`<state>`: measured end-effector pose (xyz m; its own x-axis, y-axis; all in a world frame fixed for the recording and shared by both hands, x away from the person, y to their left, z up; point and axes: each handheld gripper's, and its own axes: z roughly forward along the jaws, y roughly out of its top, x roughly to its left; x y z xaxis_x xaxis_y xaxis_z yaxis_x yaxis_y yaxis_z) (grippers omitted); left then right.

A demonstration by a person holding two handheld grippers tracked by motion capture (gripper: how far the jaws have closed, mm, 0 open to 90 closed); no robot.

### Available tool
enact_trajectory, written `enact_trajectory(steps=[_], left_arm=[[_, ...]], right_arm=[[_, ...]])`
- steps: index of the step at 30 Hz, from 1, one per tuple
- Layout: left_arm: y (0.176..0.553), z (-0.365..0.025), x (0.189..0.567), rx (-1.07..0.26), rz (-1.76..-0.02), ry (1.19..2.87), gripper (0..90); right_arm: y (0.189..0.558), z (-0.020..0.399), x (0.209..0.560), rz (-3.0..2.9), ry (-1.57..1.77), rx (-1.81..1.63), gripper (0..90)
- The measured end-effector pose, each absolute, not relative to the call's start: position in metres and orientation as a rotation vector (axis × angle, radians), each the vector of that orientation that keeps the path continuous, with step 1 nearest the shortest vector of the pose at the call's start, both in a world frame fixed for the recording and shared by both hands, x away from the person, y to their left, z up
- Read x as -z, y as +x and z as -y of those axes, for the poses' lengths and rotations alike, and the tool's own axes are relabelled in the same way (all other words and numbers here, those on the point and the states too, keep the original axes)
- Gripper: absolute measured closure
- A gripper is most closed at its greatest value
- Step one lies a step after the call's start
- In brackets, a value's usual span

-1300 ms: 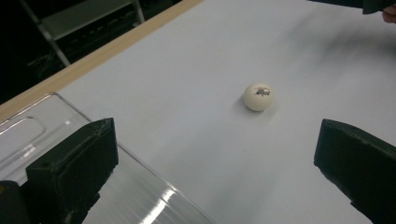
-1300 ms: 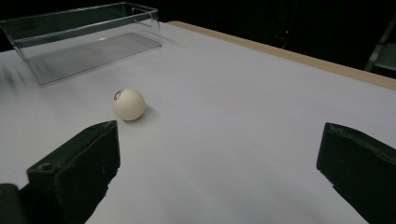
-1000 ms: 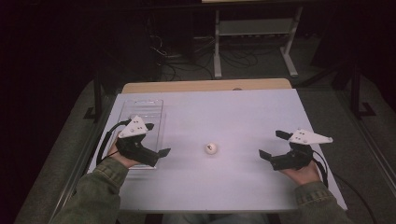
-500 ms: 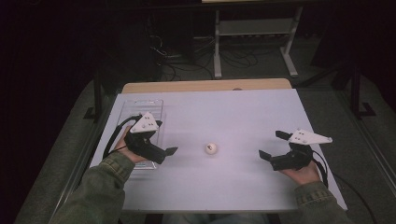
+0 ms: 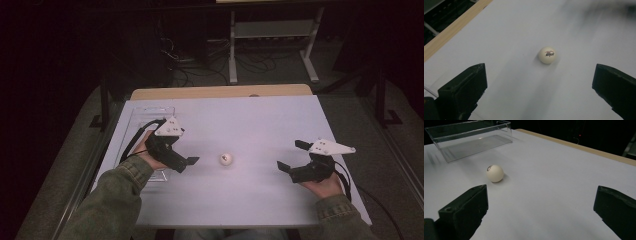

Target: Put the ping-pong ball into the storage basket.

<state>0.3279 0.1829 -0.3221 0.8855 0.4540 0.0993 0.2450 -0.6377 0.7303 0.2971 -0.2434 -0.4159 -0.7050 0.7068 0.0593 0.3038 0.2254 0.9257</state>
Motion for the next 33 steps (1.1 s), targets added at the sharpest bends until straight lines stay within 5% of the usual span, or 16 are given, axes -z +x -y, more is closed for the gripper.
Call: enact_trajectory(steps=[33], left_arm=[[0.353, -0.131, 0.337, -0.264, -0.401, 2.473, 0.0]], right_arm=[[0.296, 0.242, 0.416, -2.139, 0.926, -1.477, 0.0]])
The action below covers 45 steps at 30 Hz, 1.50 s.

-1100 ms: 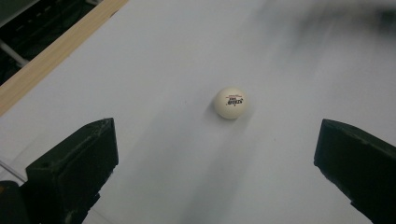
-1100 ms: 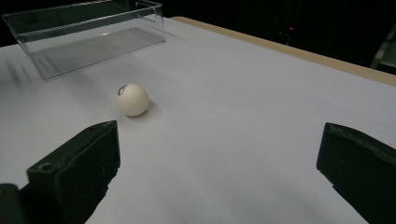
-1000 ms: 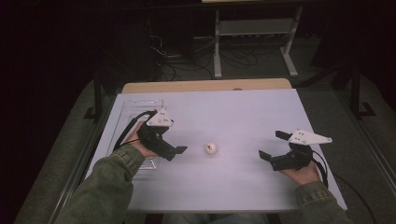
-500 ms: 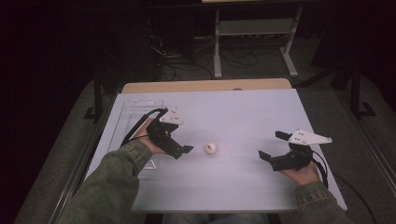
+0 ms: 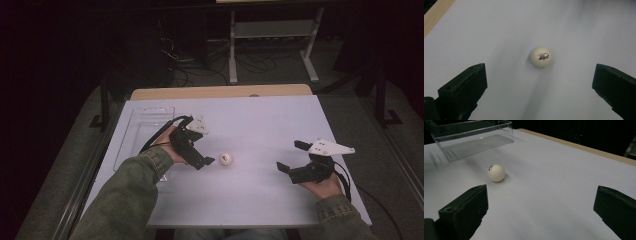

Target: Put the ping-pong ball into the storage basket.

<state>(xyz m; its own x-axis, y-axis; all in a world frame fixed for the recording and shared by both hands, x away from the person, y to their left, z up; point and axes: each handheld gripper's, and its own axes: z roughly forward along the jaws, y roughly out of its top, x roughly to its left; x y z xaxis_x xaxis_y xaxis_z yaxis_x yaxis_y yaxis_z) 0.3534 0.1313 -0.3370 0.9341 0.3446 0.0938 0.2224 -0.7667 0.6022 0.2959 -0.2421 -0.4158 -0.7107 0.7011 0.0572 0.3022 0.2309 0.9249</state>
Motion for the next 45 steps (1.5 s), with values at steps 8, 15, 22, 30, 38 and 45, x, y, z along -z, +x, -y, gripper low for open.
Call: enact_trajectory(steps=[8, 15, 22, 30, 38, 45], left_arm=[[0.358, -0.119, 0.348, -0.226, -0.380, 2.507, 0.0], [0.364, -0.109, 0.353, -0.208, -0.383, 2.529, 0.0], [0.370, -0.102, 0.362, -0.177, -0.394, 2.552, 0.0], [0.377, -0.099, 0.369, -0.150, -0.401, 2.565, 0.0], [0.383, -0.097, 0.378, -0.130, -0.410, 2.591, 0.0], [0.387, -0.092, 0.387, -0.112, -0.402, 2.618, 0.0]], right_arm=[[0.296, 0.243, 0.416, -2.140, 0.928, -1.476, 0.0], [0.295, 0.242, 0.416, -2.142, 0.922, -1.476, 0.0], [0.295, 0.243, 0.416, -2.135, 0.927, -1.486, 0.0], [0.295, 0.243, 0.417, -2.137, 0.924, -1.486, 0.0], [0.295, 0.242, 0.417, -2.142, 0.918, -1.484, 0.0], [0.295, 0.243, 0.417, -2.143, 0.921, -1.484, 0.0]])
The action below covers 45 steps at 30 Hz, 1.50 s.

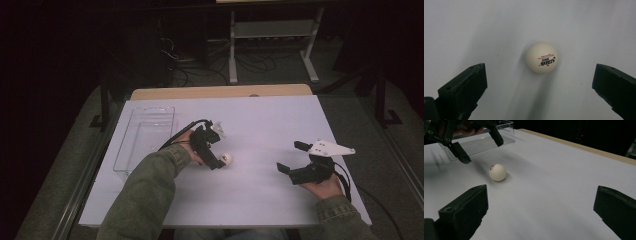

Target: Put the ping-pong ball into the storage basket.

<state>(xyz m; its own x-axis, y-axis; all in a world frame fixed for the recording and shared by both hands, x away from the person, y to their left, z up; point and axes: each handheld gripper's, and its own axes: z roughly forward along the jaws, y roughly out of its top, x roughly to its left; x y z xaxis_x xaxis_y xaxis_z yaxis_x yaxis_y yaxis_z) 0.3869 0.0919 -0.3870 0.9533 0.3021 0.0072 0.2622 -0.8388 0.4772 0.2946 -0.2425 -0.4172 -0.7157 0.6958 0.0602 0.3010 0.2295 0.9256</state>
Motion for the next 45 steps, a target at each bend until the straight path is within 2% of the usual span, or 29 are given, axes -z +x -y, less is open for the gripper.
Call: enact_trajectory(steps=[29, 32, 37, 40, 45], left_arm=[[0.403, -0.061, 0.406, -0.027, -0.309, 2.701, 0.0], [0.404, -0.060, 0.407, -0.011, -0.295, 2.700, 5.3], [0.405, -0.061, 0.410, -0.008, -0.277, 2.718, 7.3], [0.404, -0.061, 0.411, 0.011, -0.248, 2.718, 13.5], [0.403, -0.058, 0.411, -0.007, -0.234, 2.736, 15.8]], right_arm=[[0.295, 0.244, 0.418, -2.141, 0.921, -1.494, 0.0], [0.295, 0.244, 0.418, -2.142, 0.919, -1.495, 0.0], [0.295, 0.244, 0.418, -2.142, 0.919, -1.496, 0.0], [0.295, 0.244, 0.418, -2.142, 0.921, -1.498, 0.0], [0.295, 0.243, 0.419, -2.149, 0.917, -1.499, 0.0]])
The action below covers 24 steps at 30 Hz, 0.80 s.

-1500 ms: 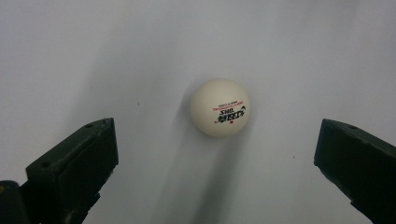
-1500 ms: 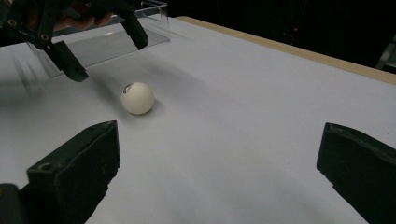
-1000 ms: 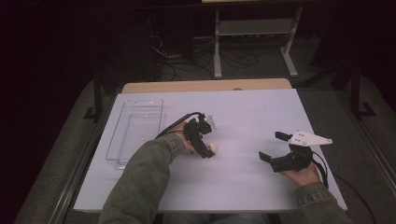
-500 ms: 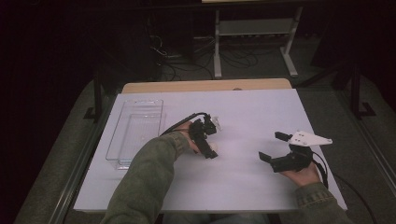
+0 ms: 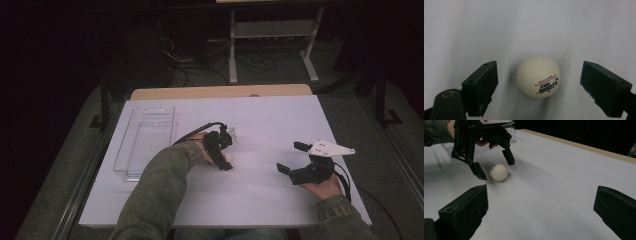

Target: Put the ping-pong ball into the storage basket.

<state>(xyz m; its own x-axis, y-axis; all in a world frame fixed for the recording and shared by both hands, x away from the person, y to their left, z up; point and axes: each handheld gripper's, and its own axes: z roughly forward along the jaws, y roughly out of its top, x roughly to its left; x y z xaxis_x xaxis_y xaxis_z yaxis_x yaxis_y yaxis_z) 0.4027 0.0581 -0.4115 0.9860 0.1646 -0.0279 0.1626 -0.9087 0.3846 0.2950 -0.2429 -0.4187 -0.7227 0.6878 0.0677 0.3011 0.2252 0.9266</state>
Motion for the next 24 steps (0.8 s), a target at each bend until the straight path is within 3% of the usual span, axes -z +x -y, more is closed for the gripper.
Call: enact_trajectory(steps=[14, 20, 24], left_arm=[[0.4020, -0.0517, 0.4128, -0.056, -0.226, 2.782, 31.4], [0.4020, -0.0511, 0.4132, -0.074, -0.234, 2.788, 49.3], [0.4017, -0.0514, 0.4124, -0.073, -0.226, 2.797, 50.1]], right_arm=[[0.2948, 0.2426, 0.4187, -2.154, 0.911, -1.500, 0.0], [0.2947, 0.2420, 0.4188, -2.158, 0.909, -1.501, 0.0], [0.2948, 0.2426, 0.4187, -2.154, 0.909, -1.506, 0.0]])
